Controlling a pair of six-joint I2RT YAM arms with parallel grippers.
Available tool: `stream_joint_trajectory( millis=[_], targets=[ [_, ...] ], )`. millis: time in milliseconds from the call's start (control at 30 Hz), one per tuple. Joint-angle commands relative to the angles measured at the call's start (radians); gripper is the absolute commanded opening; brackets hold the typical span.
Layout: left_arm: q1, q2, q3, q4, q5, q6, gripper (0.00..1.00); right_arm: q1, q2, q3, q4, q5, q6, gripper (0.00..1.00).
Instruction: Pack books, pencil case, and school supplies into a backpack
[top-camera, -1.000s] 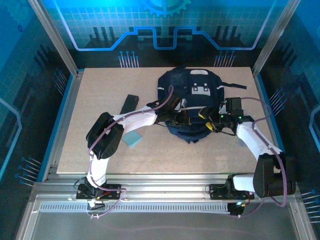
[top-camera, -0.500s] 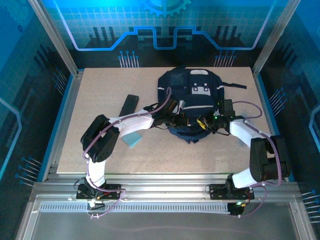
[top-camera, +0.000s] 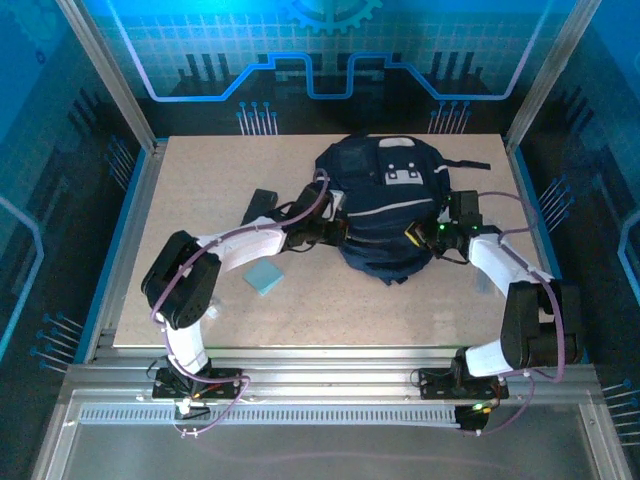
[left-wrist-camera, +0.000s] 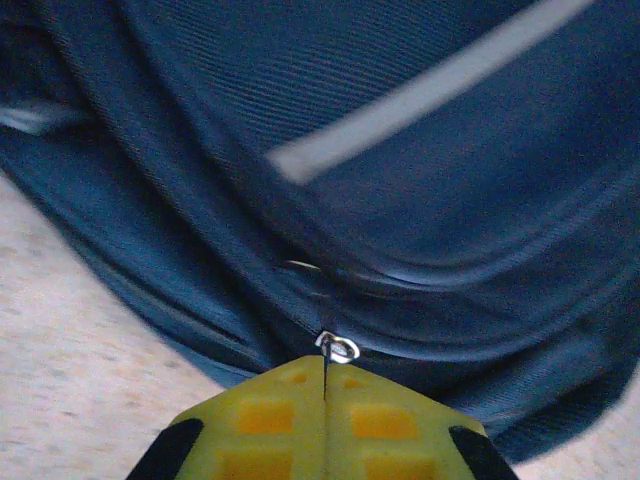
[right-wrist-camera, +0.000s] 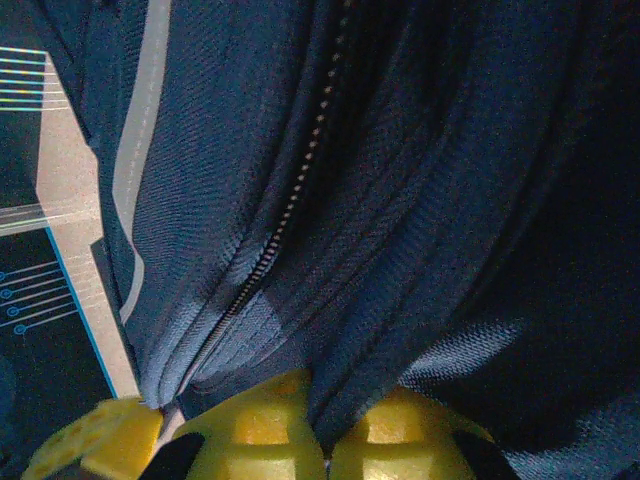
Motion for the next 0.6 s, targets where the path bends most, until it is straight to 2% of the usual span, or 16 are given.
stream_joint_trajectory(
  millis=[0, 167, 367, 567],
  targets=[
    [0.042, -0.03, -0.037, 0.012, -0.116, 0.095, 0.0, -0.042, -0.024, 0.034, -0.046, 0.028, -0.076, 0.0],
    [0.102, 0.008, -0.044, 0.094, -0.132, 0.099, 0.0, -0.05, -0.001, 0.048, -0.036, -0.028, -0.093, 0.0],
    [0.155, 0.121, 0.048, 0.207, -0.306, 0.106, 0.0, -0.052, 0.009, 0.077, -0.078, -0.059, -0.144, 0.0],
    [0.235, 0.259, 0.227, 0.159, -0.313, 0.091, 0.0, -0.056, 0.017, 0.097, -0.118, -0.084, -0.185, 0.0]
  ],
)
